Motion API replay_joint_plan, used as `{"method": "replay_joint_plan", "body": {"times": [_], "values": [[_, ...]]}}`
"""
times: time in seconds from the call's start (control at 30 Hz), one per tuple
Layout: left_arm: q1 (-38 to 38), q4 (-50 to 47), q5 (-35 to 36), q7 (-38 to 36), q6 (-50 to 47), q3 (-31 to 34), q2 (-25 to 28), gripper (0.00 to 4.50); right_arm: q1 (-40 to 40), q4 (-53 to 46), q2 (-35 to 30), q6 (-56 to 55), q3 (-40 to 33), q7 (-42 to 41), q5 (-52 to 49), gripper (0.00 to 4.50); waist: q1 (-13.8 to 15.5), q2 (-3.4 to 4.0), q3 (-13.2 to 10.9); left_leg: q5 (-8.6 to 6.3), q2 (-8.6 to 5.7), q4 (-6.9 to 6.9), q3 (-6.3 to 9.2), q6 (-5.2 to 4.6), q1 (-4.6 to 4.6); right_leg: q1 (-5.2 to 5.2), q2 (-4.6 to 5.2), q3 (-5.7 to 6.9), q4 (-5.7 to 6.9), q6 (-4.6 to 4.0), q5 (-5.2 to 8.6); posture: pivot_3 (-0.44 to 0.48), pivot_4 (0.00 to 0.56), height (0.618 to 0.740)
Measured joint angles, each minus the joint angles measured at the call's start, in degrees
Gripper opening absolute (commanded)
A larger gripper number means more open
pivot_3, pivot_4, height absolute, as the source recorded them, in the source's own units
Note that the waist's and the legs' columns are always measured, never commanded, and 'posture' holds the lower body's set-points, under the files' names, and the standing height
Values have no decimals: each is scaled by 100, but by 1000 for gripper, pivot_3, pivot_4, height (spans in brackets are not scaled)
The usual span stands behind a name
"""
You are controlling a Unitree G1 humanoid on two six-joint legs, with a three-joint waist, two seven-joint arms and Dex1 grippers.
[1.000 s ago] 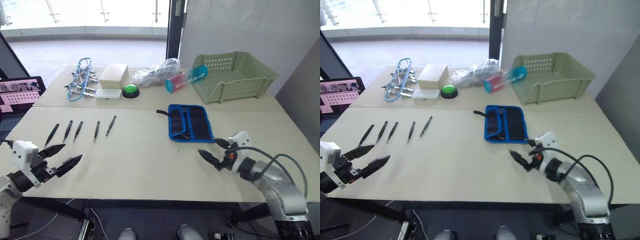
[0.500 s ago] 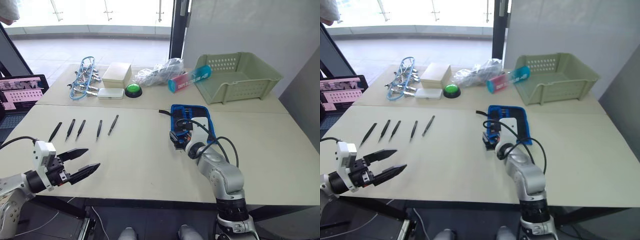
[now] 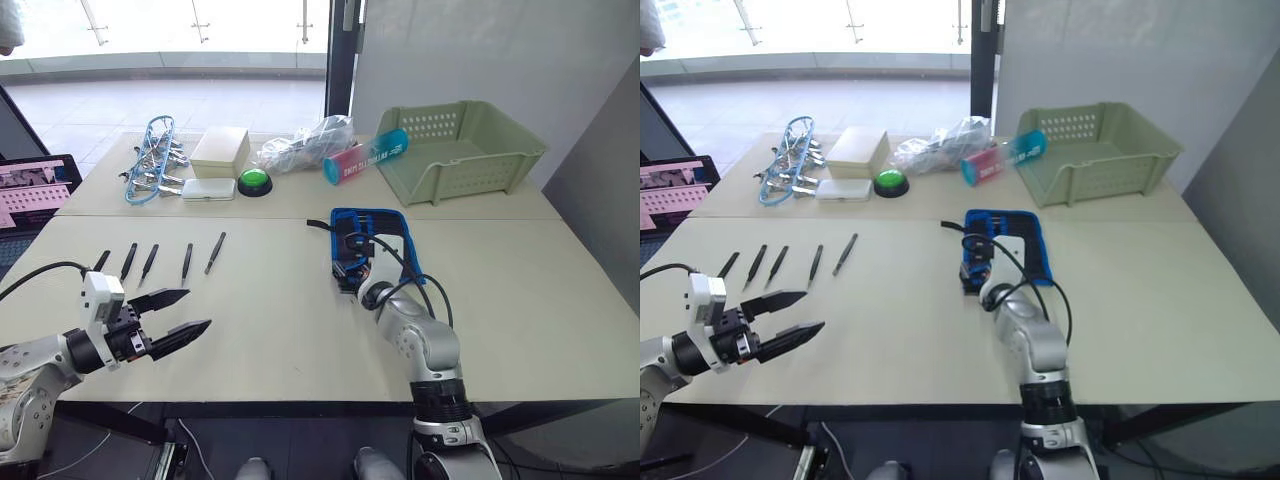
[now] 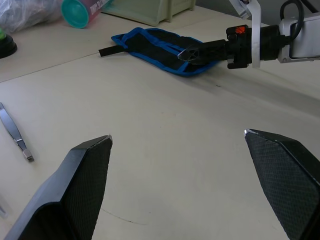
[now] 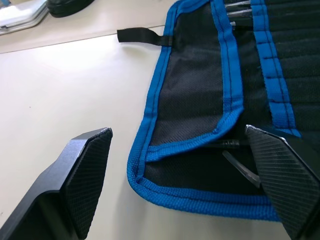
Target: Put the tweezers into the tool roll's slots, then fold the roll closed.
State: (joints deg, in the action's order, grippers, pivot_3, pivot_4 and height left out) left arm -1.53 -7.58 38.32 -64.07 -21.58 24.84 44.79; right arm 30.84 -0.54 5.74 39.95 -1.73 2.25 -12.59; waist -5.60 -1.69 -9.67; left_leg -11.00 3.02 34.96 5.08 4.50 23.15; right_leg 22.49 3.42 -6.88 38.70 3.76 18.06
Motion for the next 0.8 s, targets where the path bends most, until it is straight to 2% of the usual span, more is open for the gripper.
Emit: {"method": "replay_joint_plan", "body": {"times": [0.13, 0.17, 0.23, 0.27, 0.6, 0.8], "values": [[16, 50, 1, 31, -4, 0, 0, 4482, 0, 97, 1, -105, 4, -33, 0, 4500, -2, 0, 0, 0, 0, 0, 0, 0, 0, 2, 0, -1, 0, 0, 0, 0, 150, 740], [16, 54, 1, 39, -5, 0, 0, 4498, 0, 111, 0, -106, 8, -41, 1, 4253, -2, 0, 0, 0, 0, 0, 0, 0, 0, 2, 0, -1, 0, 0, 0, 0, 150, 740], [16, 59, 1, 56, -9, 0, 0, 4500, 0, 130, -1, -109, 32, -48, 11, 3727, -2, 1, -1, 0, 0, -1, 0, 0, 1, 2, 0, -1, 0, 0, 0, 0, 150, 740], [16, 59, 1, 59, -10, 0, 0, 4500, 0, 138, -1, -115, 45, -50, 13, 3299, -2, 1, -1, 0, 0, -1, 0, 0, 1, 3, 0, -1, 0, 0, 0, 0, 150, 740], [-6, 23, 30, 152, -112, 0, -30, 4500, 58, 288, -14, -333, 106, -66, 66, 12, -1, 1, -1, 0, 0, -2, 0, 0, 1, 3, 0, -1, -1, 0, 0, 0, 150, 740], [-6, -40, 31, 166, -116, 0, -37, 4500, 60, 295, -73, -353, 165, -115, 179, 12, -1, 1, -1, 0, 0, -2, 0, 0, 2, 3, 0, -1, -2, 0, 0, 0, 150, 740]]}}
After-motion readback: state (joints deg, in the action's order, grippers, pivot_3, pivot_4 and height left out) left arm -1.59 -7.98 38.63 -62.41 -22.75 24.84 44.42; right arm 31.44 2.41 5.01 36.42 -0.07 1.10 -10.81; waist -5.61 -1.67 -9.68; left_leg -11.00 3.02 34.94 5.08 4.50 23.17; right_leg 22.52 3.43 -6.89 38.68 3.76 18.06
